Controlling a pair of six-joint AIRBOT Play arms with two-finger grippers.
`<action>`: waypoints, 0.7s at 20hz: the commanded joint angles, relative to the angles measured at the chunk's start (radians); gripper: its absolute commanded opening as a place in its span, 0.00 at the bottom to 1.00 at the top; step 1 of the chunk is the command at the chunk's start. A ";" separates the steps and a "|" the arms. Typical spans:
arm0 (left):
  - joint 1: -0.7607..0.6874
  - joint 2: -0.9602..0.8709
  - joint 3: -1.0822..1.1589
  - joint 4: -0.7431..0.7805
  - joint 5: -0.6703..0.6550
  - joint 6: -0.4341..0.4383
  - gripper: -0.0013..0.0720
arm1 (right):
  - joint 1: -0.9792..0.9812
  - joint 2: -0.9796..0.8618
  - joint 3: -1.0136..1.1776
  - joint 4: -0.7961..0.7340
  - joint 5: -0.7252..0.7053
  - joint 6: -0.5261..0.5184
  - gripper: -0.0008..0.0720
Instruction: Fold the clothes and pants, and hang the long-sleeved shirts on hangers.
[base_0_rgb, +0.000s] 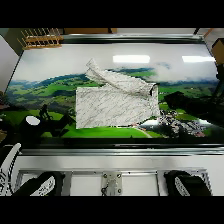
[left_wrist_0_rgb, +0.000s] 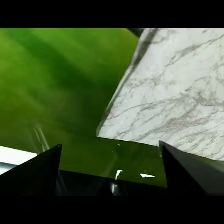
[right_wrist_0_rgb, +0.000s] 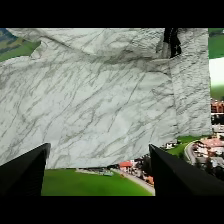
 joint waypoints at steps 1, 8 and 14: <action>-0.010 -0.026 -0.046 -0.122 0.089 0.060 0.92 | 0.000 0.026 -0.013 0.054 0.004 -0.003 0.92; -0.182 -0.225 0.160 -0.121 0.100 0.060 0.92 | 0.000 0.026 -0.013 0.082 0.005 -0.003 0.92; -0.221 -0.279 0.221 -0.114 0.074 0.063 0.03 | -0.004 0.026 -0.014 0.059 0.006 0.003 0.92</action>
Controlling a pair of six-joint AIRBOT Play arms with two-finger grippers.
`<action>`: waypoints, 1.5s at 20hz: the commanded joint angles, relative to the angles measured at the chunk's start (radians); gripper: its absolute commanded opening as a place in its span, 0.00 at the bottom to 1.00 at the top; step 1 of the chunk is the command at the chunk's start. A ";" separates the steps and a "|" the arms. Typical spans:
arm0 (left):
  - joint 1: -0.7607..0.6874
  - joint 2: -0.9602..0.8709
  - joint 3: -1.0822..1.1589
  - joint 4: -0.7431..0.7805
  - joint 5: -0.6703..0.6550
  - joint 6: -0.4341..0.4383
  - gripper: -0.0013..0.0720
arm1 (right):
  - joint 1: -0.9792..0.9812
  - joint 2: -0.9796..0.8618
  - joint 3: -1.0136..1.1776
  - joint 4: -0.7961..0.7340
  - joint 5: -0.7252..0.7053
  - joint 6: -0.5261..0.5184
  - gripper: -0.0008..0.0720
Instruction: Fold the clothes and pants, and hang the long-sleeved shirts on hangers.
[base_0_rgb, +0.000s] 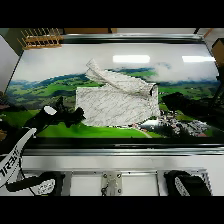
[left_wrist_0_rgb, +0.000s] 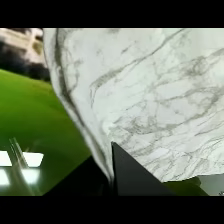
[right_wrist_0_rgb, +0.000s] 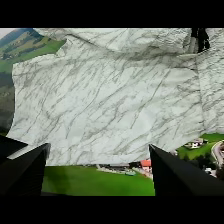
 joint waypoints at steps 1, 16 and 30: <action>-0.006 -0.010 0.024 0.010 -0.016 0.008 0.03 | -0.008 -0.003 -0.002 -0.058 0.009 0.021 0.92; 0.022 0.119 0.022 0.134 -0.087 0.021 0.03 | -0.069 -0.640 -0.328 0.319 -0.534 0.008 0.92; 0.023 0.120 0.022 0.133 -0.093 0.021 0.03 | 0.028 -0.764 -0.238 0.418 -0.680 -0.267 0.04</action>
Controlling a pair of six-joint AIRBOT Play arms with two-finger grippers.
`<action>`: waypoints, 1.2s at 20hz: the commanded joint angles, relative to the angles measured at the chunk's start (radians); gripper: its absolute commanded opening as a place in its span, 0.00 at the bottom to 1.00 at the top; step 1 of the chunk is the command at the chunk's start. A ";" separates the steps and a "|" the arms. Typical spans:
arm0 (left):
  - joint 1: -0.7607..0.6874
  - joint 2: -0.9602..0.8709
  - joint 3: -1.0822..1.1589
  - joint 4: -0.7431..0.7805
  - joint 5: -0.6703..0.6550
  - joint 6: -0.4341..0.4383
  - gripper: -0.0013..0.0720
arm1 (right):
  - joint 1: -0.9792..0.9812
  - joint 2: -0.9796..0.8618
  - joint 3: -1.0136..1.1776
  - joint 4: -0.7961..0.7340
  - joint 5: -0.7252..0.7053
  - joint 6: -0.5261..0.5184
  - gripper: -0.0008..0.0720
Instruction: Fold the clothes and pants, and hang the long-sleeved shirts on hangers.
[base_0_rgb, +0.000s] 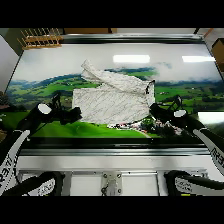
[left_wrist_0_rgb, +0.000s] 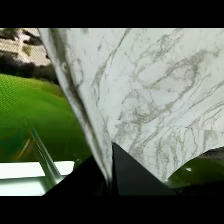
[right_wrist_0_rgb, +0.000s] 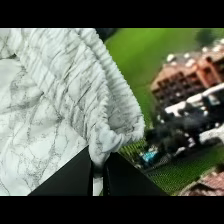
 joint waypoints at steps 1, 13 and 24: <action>0.001 0.002 0.001 0.000 0.001 -0.001 0.03 | 0.001 0.000 0.022 -0.018 -0.003 -0.060 0.04; 0.153 0.566 0.637 0.000 -0.092 -0.001 0.02 | -0.022 0.502 0.693 -0.387 0.618 0.022 0.04; 0.154 0.711 0.986 0.002 -0.078 -0.032 0.02 | -0.022 0.896 0.762 -0.387 0.809 0.382 0.04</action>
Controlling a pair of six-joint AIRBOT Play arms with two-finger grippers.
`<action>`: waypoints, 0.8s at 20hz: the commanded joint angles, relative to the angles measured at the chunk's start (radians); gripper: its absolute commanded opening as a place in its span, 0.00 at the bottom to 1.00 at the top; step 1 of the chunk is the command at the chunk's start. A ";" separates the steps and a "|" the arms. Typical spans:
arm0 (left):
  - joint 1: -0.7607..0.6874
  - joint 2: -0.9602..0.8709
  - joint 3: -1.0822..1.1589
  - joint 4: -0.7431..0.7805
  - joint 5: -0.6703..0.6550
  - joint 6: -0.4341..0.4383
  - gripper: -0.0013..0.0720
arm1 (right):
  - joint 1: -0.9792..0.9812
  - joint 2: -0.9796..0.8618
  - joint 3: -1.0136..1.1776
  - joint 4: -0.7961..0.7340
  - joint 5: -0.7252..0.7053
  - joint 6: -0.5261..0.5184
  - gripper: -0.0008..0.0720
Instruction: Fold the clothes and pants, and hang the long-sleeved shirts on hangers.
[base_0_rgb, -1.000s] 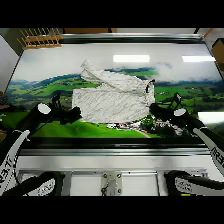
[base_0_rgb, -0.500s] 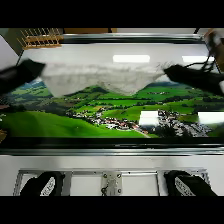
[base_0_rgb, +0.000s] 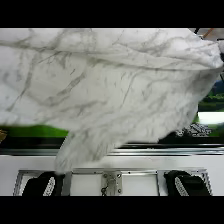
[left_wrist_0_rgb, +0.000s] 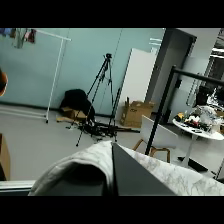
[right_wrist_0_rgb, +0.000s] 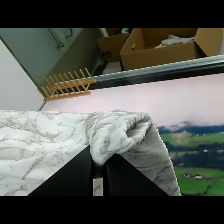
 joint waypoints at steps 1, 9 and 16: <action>0.001 -0.073 0.071 0.003 -0.051 -0.006 0.02 | 0.000 0.031 0.006 0.001 0.168 0.165 0.04; -0.058 -0.721 0.074 0.002 -0.250 -0.005 0.02 | 0.003 -0.406 -0.136 -0.003 0.375 0.138 0.04; -0.162 -1.253 0.375 -0.005 -0.206 -0.005 0.02 | 0.002 -0.861 -0.078 -0.010 0.091 0.149 0.04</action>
